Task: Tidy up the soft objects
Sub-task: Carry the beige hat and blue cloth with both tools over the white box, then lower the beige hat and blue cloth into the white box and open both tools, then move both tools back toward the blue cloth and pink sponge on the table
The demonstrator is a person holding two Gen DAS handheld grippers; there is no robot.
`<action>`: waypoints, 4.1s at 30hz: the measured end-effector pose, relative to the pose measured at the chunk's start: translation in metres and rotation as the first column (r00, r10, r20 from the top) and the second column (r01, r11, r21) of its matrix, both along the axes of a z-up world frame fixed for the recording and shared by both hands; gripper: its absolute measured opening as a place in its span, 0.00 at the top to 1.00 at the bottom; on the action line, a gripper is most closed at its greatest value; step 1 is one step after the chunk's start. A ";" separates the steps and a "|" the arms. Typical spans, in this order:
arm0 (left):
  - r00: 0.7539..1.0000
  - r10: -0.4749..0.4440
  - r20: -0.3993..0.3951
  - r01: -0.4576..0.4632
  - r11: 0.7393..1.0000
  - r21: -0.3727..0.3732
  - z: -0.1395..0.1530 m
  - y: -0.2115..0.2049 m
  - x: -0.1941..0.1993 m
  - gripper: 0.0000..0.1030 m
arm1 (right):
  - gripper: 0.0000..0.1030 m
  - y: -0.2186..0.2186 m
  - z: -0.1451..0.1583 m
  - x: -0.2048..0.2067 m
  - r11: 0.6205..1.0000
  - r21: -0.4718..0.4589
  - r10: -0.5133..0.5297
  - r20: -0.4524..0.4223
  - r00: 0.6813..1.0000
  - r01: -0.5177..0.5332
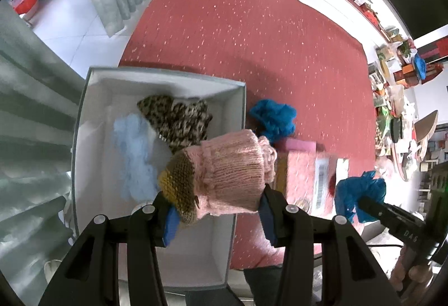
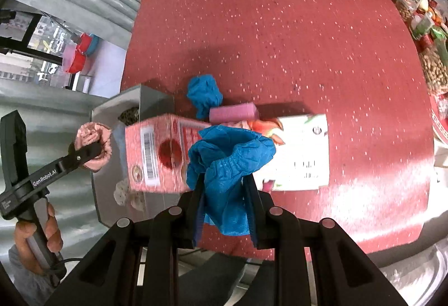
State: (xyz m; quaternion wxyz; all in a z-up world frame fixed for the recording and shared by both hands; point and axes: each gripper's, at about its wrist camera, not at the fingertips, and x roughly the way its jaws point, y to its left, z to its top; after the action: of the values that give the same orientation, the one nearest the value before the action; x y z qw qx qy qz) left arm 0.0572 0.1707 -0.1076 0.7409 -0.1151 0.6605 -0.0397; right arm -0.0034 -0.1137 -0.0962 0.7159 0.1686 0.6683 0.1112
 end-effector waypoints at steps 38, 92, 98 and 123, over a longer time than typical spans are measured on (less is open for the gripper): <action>0.995 0.090 0.032 -0.091 0.996 0.013 -0.007 0.067 -0.093 0.50 | 0.74 0.167 0.035 -0.029 0.912 -0.020 0.411 0.046 0.911 -0.410; 0.993 0.114 -0.024 -0.112 0.990 0.080 -0.038 0.086 -0.060 0.41 | 0.74 0.250 -0.008 0.041 0.919 -0.020 0.394 -0.032 0.919 -0.395; 0.992 0.124 -0.021 -0.122 0.990 0.077 -0.034 0.087 -0.058 0.21 | 0.41 0.248 -0.008 0.043 0.921 -0.013 0.388 -0.027 0.921 -0.388; 0.981 0.189 0.040 -0.190 0.982 0.021 -0.012 0.095 -0.054 0.00 | 0.07 0.207 0.036 0.048 0.960 0.149 0.230 0.051 0.972 -0.235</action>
State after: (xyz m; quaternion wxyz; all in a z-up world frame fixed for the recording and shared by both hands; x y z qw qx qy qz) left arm 0.0035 0.2656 -0.1191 0.7550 -0.1674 0.6330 0.0371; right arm 0.0445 0.0936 -0.0607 0.6935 0.1418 0.6611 0.2488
